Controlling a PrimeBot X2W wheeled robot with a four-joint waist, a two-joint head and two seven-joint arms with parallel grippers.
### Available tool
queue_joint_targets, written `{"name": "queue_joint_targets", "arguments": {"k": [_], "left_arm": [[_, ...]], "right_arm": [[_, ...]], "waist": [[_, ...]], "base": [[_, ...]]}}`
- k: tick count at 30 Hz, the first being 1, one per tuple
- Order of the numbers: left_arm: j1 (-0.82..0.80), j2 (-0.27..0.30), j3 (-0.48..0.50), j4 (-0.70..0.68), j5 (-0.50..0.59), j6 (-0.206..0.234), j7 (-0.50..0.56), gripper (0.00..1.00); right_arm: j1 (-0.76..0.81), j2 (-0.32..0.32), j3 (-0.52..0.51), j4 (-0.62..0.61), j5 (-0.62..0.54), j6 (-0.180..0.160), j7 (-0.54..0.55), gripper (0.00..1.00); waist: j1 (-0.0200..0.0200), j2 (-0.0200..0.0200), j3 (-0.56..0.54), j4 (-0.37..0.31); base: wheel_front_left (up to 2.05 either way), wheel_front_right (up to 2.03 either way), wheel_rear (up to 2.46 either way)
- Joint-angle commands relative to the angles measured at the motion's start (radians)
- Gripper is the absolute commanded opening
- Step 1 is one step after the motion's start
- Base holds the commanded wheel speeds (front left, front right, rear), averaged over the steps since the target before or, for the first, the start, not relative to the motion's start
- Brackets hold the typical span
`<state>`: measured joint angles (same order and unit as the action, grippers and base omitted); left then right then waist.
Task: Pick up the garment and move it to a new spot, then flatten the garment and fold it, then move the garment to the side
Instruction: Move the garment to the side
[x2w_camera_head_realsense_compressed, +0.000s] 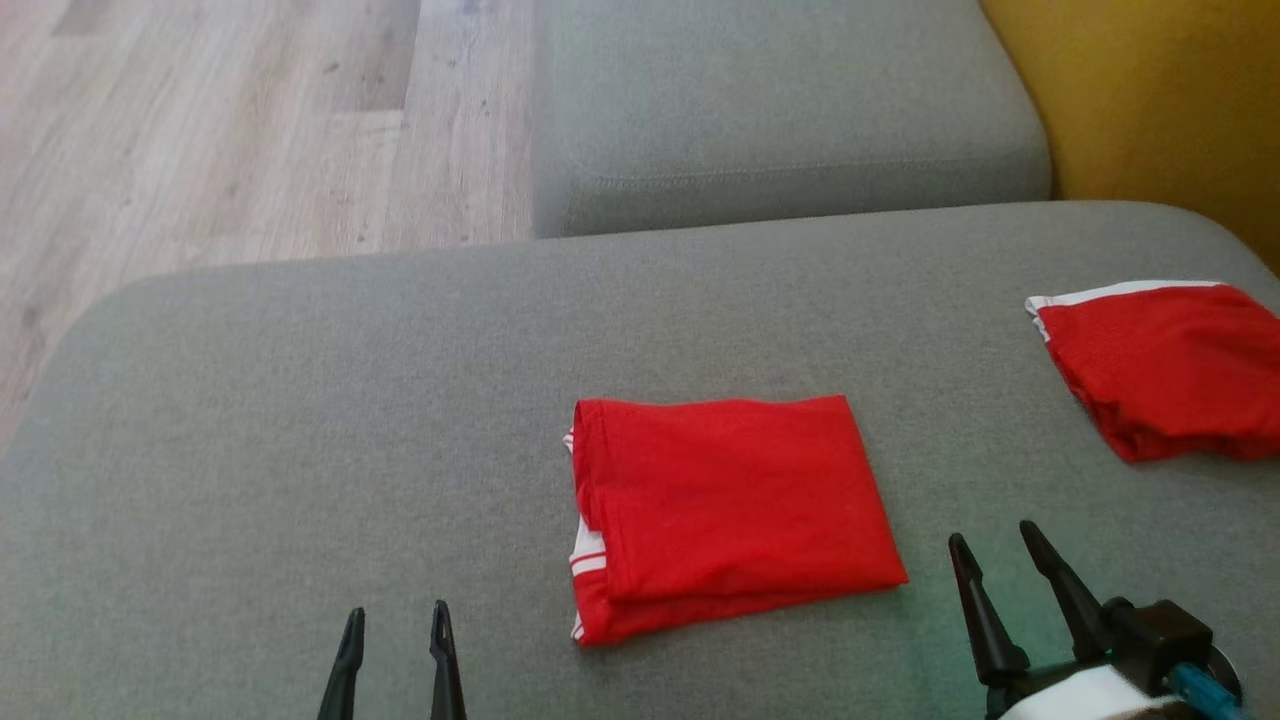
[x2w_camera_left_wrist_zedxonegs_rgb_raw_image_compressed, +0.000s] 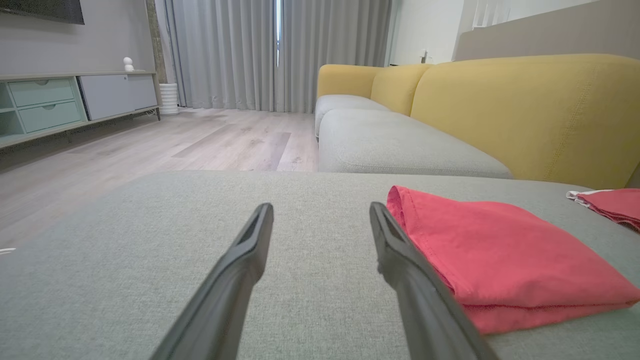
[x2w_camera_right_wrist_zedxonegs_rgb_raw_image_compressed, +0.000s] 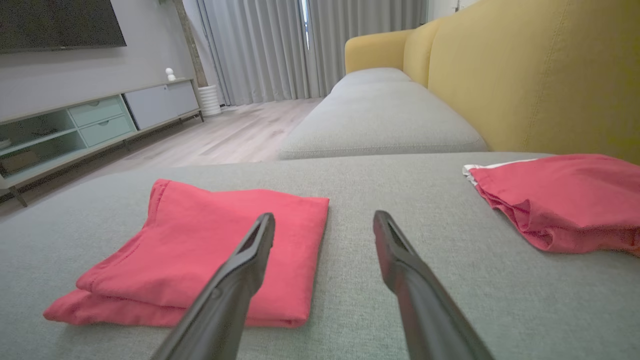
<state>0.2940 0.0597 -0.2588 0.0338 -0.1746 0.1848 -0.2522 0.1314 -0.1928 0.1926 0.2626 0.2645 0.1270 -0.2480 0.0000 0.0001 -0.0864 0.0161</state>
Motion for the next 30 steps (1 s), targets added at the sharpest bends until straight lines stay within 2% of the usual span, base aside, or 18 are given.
{"name": "queue_joint_targets", "arguments": {"k": [1, 6, 10, 18, 26, 27, 28, 29, 30], "left_arm": [[-0.046, -0.009, 0.023, -0.025, 0.008, 0.002, -0.010, 1.00], [-0.055, -0.009, 0.005, -0.021, 0.014, 0.007, -0.010, 1.00], [-0.069, -0.009, -0.016, -0.022, 0.011, 0.017, -0.010, 1.00], [-0.145, -0.010, -0.067, -0.016, 0.015, 0.030, -0.010, 1.00], [-0.197, -0.010, -0.096, -0.002, 0.009, 0.042, -0.010, 1.00], [-0.202, -0.010, -0.100, -0.001, 0.007, 0.044, -0.010, 1.00], [-0.206, -0.010, -0.103, -0.001, 0.006, 0.047, -0.010, 1.00], [-0.210, -0.010, -0.105, -0.001, 0.004, 0.050, -0.010, 1.00], [-0.213, -0.010, -0.107, -0.003, 0.002, 0.053, -0.010, 1.00]], "right_arm": [[-0.054, -0.019, 0.019, -0.021, 0.003, 0.004, -0.014, 1.00], [-0.097, -0.022, 0.029, 0.032, 0.003, 0.004, -0.014, 1.00], [-0.159, -0.026, 0.048, 0.116, 0.058, 0.004, -0.002, 1.00], [-0.330, -0.060, 0.088, 0.214, 0.265, 0.004, 0.166, 1.00], [-0.392, -0.078, 0.161, 0.281, 0.398, 0.004, 0.288, 1.00], [-0.394, -0.077, 0.177, 0.286, 0.416, 0.004, 0.305, 0.91], [-0.395, -0.077, 0.190, 0.288, 0.432, 0.004, 0.314, 0.49], [-0.396, -0.077, 0.200, 0.288, 0.449, 0.004, 0.320, 0.00], [-0.397, -0.079, 0.208, 0.288, 0.464, 0.004, 0.324, 0.00]], "waist": [[0.0000, -0.0001, 0.010, 0.003], [0.0000, -0.0001, 0.044, 0.012], [0.0000, -0.0001, 0.082, 0.020], [0.0000, -0.0001, 0.195, 0.045], [0.0000, -0.0001, 0.240, 0.070], [0.0000, -0.0001, 0.243, 0.073], [0.0000, -0.0001, 0.247, 0.076], [0.0000, -0.0001, 0.250, 0.077], [0.0000, -0.0001, 0.253, 0.077]], "base": [[0.00, 0.00, 0.00], [0.00, 0.00, 0.00], [0.00, 0.00, 0.00], [0.00, 0.00, 0.00], [0.00, 0.00, 0.00], [0.00, 0.00, 0.00], [0.00, 0.00, 0.00], [0.00, 0.00, 0.00], [0.00, 0.00, 0.00]]}}
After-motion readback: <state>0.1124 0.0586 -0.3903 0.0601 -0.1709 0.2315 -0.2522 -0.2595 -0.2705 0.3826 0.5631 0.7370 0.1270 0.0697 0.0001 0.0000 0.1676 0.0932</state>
